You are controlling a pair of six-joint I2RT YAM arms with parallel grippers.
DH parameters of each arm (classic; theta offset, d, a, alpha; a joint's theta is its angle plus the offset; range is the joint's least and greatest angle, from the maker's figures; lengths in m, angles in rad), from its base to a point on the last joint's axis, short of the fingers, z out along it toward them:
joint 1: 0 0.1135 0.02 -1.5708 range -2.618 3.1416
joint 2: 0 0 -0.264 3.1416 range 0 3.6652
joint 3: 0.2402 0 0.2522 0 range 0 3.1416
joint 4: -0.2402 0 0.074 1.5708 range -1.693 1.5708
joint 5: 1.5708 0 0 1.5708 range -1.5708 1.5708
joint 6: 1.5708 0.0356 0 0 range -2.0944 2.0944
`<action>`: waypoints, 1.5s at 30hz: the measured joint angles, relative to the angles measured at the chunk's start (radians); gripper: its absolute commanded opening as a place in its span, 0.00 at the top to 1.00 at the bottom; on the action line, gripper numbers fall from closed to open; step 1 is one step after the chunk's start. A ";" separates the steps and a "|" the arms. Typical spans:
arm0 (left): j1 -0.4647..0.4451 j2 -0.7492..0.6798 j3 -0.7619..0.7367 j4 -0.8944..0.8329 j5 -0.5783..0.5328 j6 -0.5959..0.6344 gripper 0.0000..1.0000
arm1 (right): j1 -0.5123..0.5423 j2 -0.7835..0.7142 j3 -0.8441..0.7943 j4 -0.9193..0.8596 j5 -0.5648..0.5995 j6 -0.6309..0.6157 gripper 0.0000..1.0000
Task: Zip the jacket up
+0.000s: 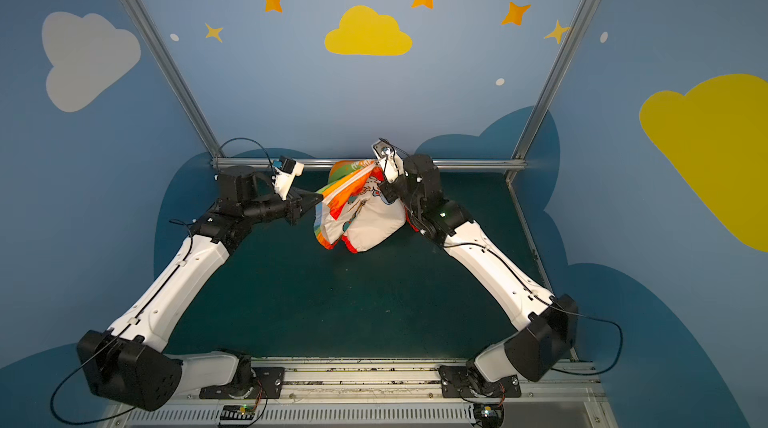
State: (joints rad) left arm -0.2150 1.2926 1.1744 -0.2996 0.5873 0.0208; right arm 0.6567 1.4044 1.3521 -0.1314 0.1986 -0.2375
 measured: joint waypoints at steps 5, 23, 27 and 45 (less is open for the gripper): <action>-0.017 -0.027 -0.206 -0.138 -0.105 0.110 0.97 | 0.013 -0.037 -0.294 -0.057 -0.010 0.237 1.00; -0.056 0.067 -0.215 -0.370 -0.417 0.282 0.97 | -0.010 0.119 -0.438 -0.123 0.135 0.690 1.00; -0.061 0.067 -0.216 -0.356 -0.454 0.282 0.97 | -0.041 0.132 -0.420 -0.129 0.148 0.718 1.00; -0.028 -0.200 -0.537 0.115 -0.811 0.192 0.01 | -0.135 -0.103 -0.632 0.064 0.517 0.611 0.12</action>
State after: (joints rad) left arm -0.2432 1.0931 0.6373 -0.1844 -0.2237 0.2127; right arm 0.5217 1.3010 0.7200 -0.0677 0.7155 0.3737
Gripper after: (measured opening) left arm 0.993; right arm 0.876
